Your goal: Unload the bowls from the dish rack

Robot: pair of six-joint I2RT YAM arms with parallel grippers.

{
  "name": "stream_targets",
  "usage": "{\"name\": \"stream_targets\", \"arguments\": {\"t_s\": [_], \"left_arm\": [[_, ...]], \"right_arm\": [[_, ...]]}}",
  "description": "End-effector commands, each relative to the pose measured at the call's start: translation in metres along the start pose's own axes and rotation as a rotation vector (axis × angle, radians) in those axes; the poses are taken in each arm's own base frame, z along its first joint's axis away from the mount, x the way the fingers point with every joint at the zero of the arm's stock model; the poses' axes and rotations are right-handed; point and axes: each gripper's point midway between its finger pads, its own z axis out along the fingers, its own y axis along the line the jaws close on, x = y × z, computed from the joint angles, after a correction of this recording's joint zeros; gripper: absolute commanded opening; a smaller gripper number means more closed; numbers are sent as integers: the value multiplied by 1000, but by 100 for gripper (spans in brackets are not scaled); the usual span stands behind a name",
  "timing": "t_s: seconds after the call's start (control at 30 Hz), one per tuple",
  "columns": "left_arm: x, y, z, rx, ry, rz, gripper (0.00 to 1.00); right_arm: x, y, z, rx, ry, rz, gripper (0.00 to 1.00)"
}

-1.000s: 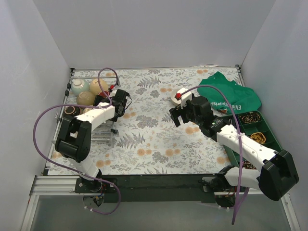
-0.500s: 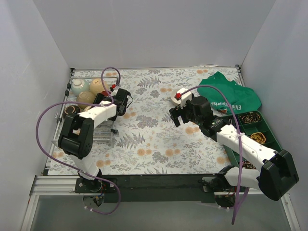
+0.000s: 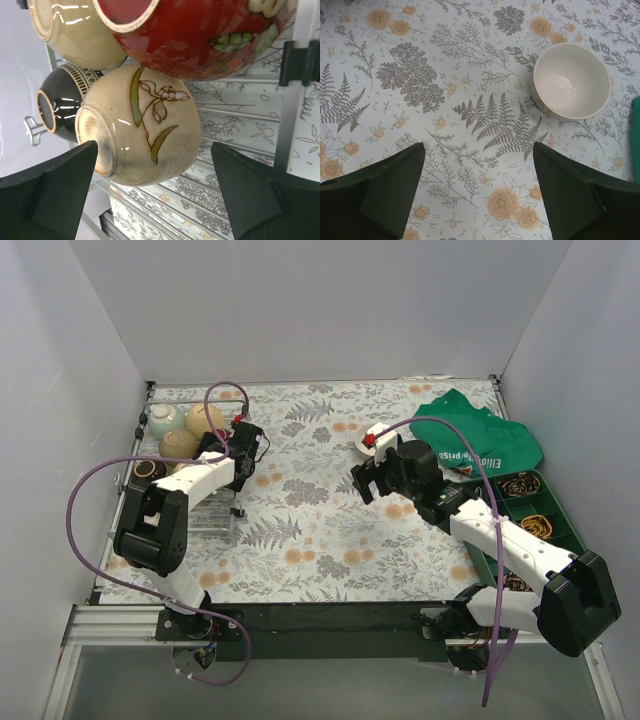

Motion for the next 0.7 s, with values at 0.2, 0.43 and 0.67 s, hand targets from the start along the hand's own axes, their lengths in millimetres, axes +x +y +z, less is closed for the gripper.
{"name": "stream_targets", "arguments": {"t_s": [0.2, 0.43, 0.67], "left_arm": [[-6, -9, 1, 78, -85, -7, 98], [-6, -5, 9, 17, -93, -22, 98], [-5, -9, 16, 16, -75, -56, 98]], "right_arm": [[-14, 3, 5, -15, -52, -3, 97], [-14, 9, 6, -48, -52, 1, 97], [-12, 9, 8, -48, -44, 2, 97]]}}
